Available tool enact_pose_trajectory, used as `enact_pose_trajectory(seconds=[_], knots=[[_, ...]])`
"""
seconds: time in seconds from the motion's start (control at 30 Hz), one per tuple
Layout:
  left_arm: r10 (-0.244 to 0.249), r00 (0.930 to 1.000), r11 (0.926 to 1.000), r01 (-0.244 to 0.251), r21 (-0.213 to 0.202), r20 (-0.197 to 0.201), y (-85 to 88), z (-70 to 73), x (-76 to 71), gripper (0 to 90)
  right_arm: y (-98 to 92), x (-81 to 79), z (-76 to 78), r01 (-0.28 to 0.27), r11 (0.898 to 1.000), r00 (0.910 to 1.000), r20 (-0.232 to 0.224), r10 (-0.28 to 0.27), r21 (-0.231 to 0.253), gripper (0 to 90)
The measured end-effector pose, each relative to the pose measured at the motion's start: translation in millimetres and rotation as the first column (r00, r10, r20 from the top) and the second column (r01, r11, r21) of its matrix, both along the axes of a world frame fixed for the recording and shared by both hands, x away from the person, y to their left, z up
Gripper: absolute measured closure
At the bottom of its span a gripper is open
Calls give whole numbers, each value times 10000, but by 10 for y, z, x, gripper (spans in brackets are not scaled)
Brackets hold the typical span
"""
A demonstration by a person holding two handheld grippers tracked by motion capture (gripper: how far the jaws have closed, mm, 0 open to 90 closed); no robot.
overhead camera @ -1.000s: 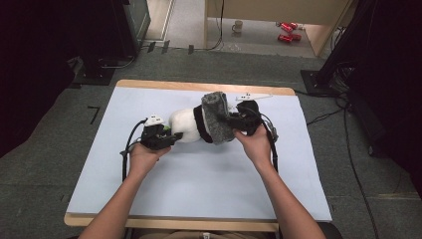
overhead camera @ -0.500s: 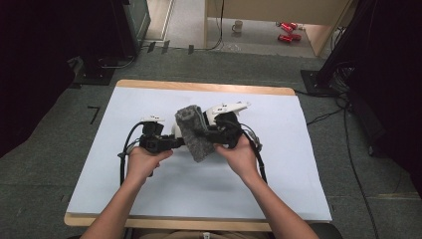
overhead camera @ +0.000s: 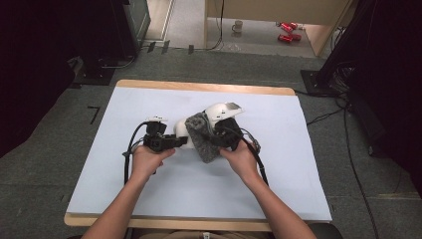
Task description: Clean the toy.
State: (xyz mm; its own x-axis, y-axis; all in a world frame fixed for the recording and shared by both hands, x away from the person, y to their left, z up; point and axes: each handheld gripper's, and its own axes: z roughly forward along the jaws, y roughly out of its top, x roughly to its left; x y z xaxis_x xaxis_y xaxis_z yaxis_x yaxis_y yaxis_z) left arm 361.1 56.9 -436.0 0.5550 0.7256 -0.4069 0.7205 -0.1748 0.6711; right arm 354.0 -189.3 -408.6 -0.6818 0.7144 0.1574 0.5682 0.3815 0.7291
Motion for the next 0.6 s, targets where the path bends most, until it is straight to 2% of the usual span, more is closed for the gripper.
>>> enact_pose_trajectory(seconds=[0.1,0.27,0.43,0.6], knots=[[-57,10000,10000,57,37,47,7,3,15,627,-30,-4,25,63,9998,9998,175,-59,-209,806],[-66,10000,10000,67,-62,71,40,1,41,627,-91,8,77,149,9997,9994,329,-142,-205,810],[-50,10000,9999,51,-165,51,57,6,61,626,-229,24,157,466,9989,9984,301,-468,83,810],[21,10000,9994,-23,-349,-57,87,11,96,623,-433,44,244,953,9950,9938,543,-969,307,810]])
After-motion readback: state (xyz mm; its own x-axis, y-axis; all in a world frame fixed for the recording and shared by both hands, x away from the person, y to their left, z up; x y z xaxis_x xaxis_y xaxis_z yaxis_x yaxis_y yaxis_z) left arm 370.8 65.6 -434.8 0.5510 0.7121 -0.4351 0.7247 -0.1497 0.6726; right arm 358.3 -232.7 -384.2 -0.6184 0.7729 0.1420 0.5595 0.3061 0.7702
